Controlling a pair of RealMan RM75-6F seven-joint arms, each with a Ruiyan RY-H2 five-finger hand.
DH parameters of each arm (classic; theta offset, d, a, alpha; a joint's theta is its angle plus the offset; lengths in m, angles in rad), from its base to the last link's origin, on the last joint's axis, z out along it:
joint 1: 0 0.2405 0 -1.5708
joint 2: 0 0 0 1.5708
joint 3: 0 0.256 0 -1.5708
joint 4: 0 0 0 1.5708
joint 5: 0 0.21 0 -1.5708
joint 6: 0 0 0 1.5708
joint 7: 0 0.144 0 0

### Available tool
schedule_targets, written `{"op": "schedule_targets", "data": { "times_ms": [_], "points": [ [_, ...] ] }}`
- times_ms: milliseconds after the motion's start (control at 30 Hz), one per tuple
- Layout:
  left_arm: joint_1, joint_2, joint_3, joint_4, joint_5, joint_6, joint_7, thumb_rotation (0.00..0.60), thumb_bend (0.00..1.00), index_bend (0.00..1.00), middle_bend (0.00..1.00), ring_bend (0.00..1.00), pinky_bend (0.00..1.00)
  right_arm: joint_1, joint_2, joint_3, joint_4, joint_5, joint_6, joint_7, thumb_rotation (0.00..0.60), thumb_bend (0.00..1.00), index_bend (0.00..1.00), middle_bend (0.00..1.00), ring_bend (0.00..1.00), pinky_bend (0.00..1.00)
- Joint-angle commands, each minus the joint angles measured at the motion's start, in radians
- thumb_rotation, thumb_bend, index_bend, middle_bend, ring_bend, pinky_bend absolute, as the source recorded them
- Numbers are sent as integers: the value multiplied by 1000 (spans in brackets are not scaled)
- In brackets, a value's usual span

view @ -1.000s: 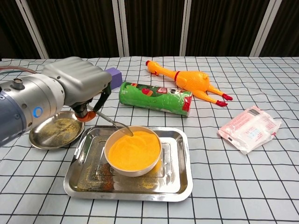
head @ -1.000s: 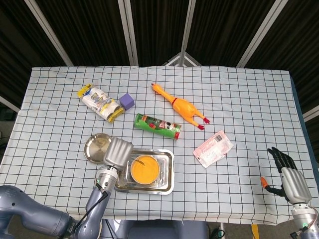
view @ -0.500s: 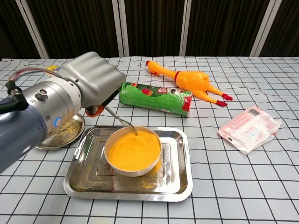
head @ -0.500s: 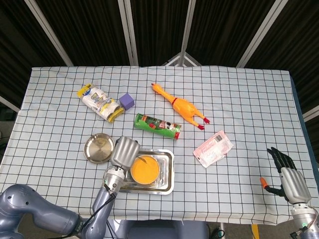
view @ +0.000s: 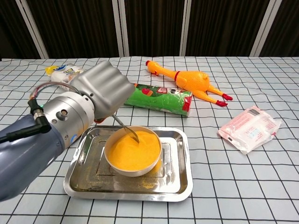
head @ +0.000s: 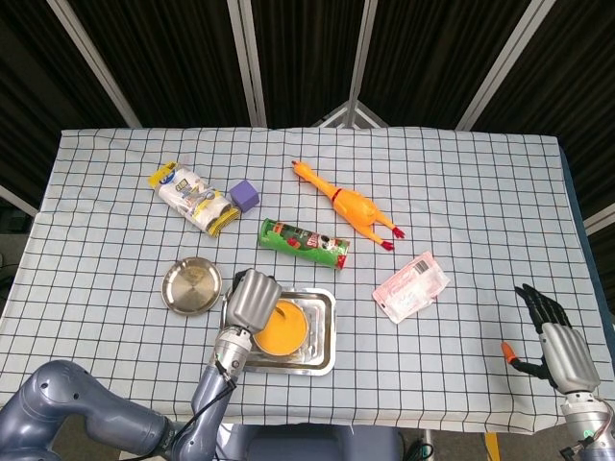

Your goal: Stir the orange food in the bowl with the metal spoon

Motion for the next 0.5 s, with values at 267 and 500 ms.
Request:
{"op": "schedule_targets", "data": {
  "times_ms": [267,500],
  "points": [
    [33,-18,-18,-59,-48,-9,-10,600,773,848,1000,1000,1000,0,1,0,-2,0,1,1,600,405,0,0,0,0],
    [49,-3,-12,-151,-31,10,-20,600,773,848,1000,1000,1000,-1,1,-1,-2,0,0,0,600,404,0,0,0,0]
  ]
}}
